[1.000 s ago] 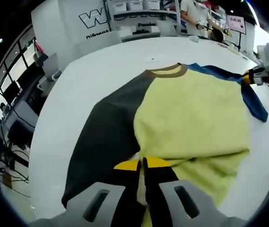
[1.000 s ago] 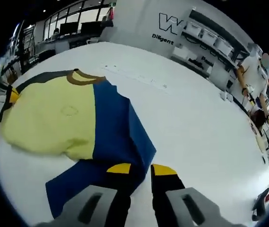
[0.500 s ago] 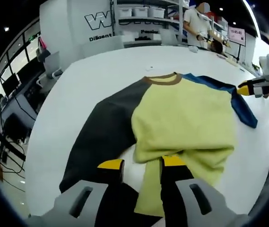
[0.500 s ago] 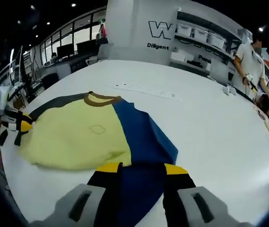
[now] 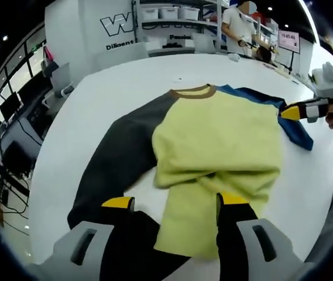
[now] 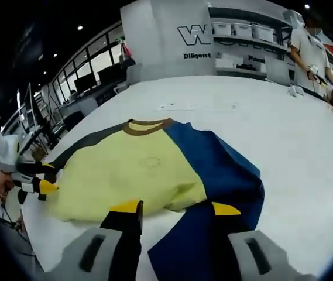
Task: Fold the garment on the visible template until the final outline fits inside the template.
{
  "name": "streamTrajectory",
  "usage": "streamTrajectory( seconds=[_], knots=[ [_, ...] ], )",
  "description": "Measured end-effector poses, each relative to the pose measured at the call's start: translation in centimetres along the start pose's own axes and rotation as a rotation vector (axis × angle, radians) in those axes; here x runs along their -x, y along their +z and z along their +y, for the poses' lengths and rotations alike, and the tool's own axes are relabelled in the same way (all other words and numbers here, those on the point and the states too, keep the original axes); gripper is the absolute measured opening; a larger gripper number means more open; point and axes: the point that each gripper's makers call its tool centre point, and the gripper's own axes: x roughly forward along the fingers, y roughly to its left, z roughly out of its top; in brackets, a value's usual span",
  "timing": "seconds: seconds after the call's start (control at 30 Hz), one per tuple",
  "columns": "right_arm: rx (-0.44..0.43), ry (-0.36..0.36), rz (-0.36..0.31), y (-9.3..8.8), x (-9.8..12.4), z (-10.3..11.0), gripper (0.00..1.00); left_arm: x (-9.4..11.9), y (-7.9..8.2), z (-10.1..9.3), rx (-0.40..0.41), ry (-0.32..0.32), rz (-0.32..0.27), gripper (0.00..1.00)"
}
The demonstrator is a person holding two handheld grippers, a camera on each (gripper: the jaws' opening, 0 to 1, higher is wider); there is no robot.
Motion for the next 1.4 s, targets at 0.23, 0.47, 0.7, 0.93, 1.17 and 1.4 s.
streamTrajectory(
  seconds=[0.23, 0.47, 0.7, 0.93, 1.17, 1.4],
  knots=[
    [-0.07, 0.044, -0.005, -0.4, -1.1, 0.9, 0.29, -0.2, -1.5, 0.4, 0.002, -0.002, 0.042, 0.51],
    [-0.073, 0.011, -0.005, -0.5, -1.8, 0.2, 0.14, -0.2, -1.8, 0.5, -0.003, 0.009, 0.052, 0.47],
    [-0.092, 0.014, 0.0, -0.8, -2.0, 0.5, 0.04, -0.3, -1.7, 0.2, -0.013, 0.007, 0.049, 0.34],
    [-0.081, 0.026, -0.005, -0.2, -1.5, 0.7, 0.0, -0.3, -1.6, -0.6, -0.023, -0.005, 0.062, 0.06],
    [-0.108, 0.039, -0.028, 1.5, -0.5, 0.8, 0.0, 0.7, -2.3, -1.0, -0.005, -0.019, 0.094, 0.05],
    [-0.11, 0.035, -0.012, 3.2, -0.3, 0.8, 0.0, 3.4, -2.4, -2.7, 0.003, -0.088, 0.116, 0.05]
  ],
)
